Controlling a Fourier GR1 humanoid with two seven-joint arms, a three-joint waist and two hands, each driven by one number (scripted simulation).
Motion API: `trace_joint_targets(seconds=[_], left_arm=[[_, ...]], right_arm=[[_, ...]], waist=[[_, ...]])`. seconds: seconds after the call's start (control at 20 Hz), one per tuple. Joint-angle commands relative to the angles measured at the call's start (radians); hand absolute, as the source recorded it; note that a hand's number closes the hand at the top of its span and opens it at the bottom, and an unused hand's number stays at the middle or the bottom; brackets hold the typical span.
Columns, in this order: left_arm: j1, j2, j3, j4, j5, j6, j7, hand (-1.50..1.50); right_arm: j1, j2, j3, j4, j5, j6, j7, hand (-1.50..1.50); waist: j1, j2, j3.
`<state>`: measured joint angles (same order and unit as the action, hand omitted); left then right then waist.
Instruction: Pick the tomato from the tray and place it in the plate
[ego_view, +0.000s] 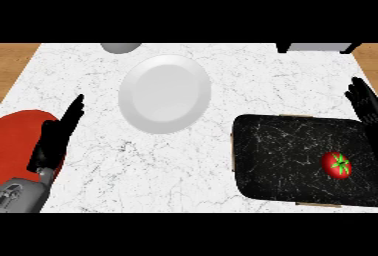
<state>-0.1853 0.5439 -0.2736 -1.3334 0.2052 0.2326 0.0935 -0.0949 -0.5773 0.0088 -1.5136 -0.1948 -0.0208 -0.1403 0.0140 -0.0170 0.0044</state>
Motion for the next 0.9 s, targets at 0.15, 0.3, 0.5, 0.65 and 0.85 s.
trace_joint_targets(seconds=[0.15, 0.3, 0.5, 0.65, 0.85], left_arm=[[0.086, -0.054, 0.062, -0.043, 0.035, -0.018, -0.172, 0.0], [0.04, -0.08, 0.034, -0.044, 0.042, -0.025, -0.129, 0.0], [0.133, -0.126, 0.059, -0.019, 0.073, -0.053, -0.265, 0.0], [0.141, -0.105, 0.085, -0.046, 0.083, -0.079, -0.235, 0.0], [0.122, -0.12, 0.114, 0.002, 0.059, -0.095, -0.259, 0.0]], right_arm=[[-0.113, 0.122, 0.028, -0.023, -0.134, 0.002, 0.25, 1.5], [-0.098, -0.185, 0.074, 0.005, 0.25, -0.027, 0.172, 1.5], [0.008, 0.255, 0.013, 0.01, 0.156, -0.391, 0.038, -1.5], [0.139, 0.31, 0.103, -0.108, 0.257, -0.444, -0.072, -1.5], [0.226, 0.268, 0.081, -0.194, 0.324, -0.479, -0.046, -1.5]], waist=[[0.007, 0.016, -0.006], [0.0, 0.014, -0.043], [-0.014, 0.017, -0.005], [-0.021, 0.014, -0.004], [-0.024, 0.014, -0.005]])
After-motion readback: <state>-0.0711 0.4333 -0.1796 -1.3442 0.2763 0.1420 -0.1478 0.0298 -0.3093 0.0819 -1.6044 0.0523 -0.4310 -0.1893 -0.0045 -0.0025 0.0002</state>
